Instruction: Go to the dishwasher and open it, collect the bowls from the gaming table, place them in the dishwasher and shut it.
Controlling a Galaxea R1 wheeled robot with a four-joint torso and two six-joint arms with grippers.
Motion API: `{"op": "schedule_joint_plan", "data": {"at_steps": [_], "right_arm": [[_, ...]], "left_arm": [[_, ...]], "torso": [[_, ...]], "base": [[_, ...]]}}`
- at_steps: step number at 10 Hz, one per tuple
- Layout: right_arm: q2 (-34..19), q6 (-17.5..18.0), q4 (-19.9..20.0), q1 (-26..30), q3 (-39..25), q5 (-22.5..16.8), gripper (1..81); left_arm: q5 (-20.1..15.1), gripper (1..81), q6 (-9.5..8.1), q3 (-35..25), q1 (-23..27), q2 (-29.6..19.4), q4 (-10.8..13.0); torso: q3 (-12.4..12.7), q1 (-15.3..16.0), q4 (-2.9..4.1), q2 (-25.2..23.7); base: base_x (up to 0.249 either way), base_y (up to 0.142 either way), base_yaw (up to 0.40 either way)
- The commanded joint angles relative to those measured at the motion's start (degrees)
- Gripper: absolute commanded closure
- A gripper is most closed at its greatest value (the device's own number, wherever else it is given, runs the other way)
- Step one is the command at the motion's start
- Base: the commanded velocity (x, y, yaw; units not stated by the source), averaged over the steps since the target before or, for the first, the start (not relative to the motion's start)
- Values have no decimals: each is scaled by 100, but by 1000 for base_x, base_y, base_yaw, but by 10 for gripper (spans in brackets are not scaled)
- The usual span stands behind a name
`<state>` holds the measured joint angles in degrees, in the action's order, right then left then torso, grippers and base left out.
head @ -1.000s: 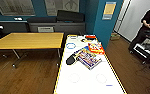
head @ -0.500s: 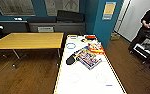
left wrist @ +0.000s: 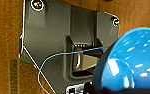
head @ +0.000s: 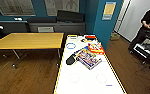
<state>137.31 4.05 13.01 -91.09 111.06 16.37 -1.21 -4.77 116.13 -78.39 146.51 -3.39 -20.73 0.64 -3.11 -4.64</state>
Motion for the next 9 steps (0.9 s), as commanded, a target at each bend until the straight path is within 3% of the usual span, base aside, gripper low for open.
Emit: {"op": "schedule_joint_plan", "data": {"at_steps": [1,4,5,9], "right_arm": [[-237,-1,-114,50,11,-416,811],[-52,-27,-114,51,222,-424,811],[-26,-36,-114,51,249,-424,811],[-17,-62,-114,42,249,-424,811]], "left_arm": [[-494,811,37,286,64,132,110],[-574,811,46,735,55,467,146],[-582,811,55,903,55,573,146],[-697,811,46,1473,3,933,225]], "torso": [[0,0,0,0],[0,-2,0,0],[188,-2,0,0],[493,-5,0,0]], "base": [[0,0,0],[0,0,0],[0,0,0],[0,0,0]]}}
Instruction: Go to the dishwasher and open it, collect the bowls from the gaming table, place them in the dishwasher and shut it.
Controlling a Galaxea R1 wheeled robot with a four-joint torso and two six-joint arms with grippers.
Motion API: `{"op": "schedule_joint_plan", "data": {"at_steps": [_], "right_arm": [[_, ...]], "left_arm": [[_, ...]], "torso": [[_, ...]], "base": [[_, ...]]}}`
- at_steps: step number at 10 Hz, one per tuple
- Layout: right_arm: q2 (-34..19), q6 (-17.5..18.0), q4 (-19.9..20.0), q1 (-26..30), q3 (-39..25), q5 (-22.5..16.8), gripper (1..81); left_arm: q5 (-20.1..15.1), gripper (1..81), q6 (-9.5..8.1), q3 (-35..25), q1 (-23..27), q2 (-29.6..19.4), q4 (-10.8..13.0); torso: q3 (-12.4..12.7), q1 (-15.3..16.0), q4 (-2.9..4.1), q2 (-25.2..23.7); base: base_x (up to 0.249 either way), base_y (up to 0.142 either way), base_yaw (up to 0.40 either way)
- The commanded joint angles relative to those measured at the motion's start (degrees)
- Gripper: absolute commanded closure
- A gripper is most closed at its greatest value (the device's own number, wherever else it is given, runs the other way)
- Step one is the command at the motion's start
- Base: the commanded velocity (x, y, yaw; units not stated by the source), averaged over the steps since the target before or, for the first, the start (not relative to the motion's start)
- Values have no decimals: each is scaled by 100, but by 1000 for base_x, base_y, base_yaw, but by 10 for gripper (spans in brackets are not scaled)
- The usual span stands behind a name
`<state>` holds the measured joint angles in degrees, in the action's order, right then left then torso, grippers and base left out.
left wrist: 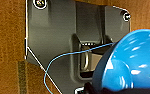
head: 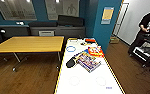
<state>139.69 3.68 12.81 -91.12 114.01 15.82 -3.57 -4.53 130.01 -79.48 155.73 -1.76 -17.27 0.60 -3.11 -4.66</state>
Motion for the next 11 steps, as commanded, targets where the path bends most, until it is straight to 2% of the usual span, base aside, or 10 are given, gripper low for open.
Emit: {"op": "schedule_joint_plan", "data": {"at_steps": [1,4,5,8,11], "right_arm": [[-255,-25,-95,45,-46,-370,811],[-255,-34,-95,37,-38,-370,811],[-281,-43,-139,37,6,-369,811],[-325,-34,-191,36,209,-378,811],[-334,-34,-244,54,323,-378,811]], "left_arm": [[-460,811,32,147,104,63,70],[-451,811,23,446,77,160,88],[-451,811,14,569,77,134,79],[-451,811,14,1305,77,125,27],[-443,811,23,1589,69,204,52]], "torso": [[256,0,0,0],[614,-2,0,-5],[454,-2,0,-6],[560,-13,0,-13],[557,-15,0,-13]], "base": [[0,0,0],[0,0,0],[0,0,0],[0,0,0],[0,0,0]]}}
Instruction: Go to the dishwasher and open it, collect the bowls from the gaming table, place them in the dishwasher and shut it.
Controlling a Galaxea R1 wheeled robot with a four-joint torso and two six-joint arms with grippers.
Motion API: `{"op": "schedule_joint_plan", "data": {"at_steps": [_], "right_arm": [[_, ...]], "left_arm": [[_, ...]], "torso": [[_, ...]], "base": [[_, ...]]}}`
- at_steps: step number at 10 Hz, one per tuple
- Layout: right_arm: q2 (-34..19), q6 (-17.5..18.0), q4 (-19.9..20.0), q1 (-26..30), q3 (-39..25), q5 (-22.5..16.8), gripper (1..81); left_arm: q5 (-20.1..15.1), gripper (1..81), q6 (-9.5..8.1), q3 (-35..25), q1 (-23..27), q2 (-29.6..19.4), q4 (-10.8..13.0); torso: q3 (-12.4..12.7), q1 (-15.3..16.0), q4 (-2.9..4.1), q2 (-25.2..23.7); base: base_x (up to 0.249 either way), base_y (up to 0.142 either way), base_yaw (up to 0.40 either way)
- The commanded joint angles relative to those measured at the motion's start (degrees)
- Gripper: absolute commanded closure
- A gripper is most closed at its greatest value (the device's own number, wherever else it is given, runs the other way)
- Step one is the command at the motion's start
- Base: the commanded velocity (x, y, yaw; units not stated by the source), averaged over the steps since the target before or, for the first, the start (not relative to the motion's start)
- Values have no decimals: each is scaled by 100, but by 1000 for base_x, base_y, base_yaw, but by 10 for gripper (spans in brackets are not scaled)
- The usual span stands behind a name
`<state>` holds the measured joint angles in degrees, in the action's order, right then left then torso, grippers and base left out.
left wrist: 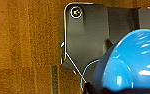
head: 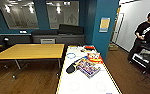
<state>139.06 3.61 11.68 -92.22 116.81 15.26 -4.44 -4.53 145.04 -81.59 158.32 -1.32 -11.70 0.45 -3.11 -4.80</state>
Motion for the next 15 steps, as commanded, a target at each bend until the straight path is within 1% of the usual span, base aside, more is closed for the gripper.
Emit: {"op": "schedule_joint_plan", "data": {"at_steps": [1,3,5,6,7,8,9,11,15], "right_arm": [[-288,-27,-166,173,217,-384,811],[-210,52,-149,234,814,-550,811],[-139,61,-148,270,1124,-621,811],[-104,61,-157,270,1150,-621,811],[-68,61,-165,278,1159,-621,811],[-25,61,-174,287,1185,-621,811],[11,61,-175,296,1203,-621,811],[72,61,-175,287,1264,-621,811],[222,26,-183,270,1370,-621,811]], "left_arm": [[-365,811,14,94,288,-28,17],[-365,811,23,120,288,77,35],[-374,811,31,401,253,297,61],[-374,811,32,543,244,385,61],[-374,811,32,744,235,507,70],[-382,811,32,815,235,578,105],[-374,811,32,815,235,596,105],[-426,811,32,815,235,631,105],[-426,811,32,815,227,666,105]], "torso": [[2,0,0,0],[2,0,0,0],[2,0,0,0],[2,0,0,0],[136,0,0,0],[17,0,0,0],[89,0,0,0],[153,-5,0,-2],[146,-5,0,-4]], "base": [[0,0,0],[0,0,0],[0,0,0],[0,0,0],[0,0,0],[0,0,0],[0,0,0],[0,0,0],[-16,0,0]]}}
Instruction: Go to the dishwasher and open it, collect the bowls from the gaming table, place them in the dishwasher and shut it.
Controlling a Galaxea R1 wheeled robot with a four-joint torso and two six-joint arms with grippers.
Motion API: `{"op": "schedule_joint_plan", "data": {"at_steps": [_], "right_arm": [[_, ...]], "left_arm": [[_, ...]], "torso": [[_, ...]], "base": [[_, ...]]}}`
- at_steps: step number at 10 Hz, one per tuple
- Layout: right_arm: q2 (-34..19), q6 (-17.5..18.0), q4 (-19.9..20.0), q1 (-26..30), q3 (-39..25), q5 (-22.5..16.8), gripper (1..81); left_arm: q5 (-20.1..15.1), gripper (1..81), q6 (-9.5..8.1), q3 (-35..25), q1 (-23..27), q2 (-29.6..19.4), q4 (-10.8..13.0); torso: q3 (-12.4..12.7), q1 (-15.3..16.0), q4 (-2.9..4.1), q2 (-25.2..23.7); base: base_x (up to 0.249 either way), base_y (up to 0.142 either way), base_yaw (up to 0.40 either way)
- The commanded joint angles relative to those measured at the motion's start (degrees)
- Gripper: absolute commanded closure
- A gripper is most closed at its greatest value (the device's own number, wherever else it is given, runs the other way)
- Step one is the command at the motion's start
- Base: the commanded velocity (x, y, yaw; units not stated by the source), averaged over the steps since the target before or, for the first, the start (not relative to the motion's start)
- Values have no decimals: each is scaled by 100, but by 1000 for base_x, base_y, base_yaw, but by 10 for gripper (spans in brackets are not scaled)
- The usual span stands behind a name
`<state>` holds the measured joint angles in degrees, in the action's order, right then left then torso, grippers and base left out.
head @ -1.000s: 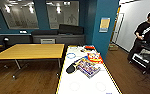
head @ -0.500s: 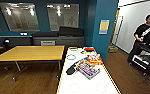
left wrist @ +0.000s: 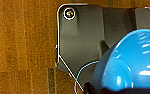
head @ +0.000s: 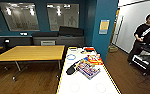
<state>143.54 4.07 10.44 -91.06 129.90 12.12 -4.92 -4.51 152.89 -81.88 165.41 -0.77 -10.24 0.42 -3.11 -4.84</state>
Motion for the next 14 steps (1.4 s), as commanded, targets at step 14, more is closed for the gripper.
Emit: {"op": "schedule_joint_plan", "data": {"at_steps": [14], "right_arm": [[467,-73,-121,461,614,-640,811]], "left_arm": [[-369,811,29,31,238,747,314]], "torso": [[2,-11,0,-7]], "base": [[-81,0,0]]}}
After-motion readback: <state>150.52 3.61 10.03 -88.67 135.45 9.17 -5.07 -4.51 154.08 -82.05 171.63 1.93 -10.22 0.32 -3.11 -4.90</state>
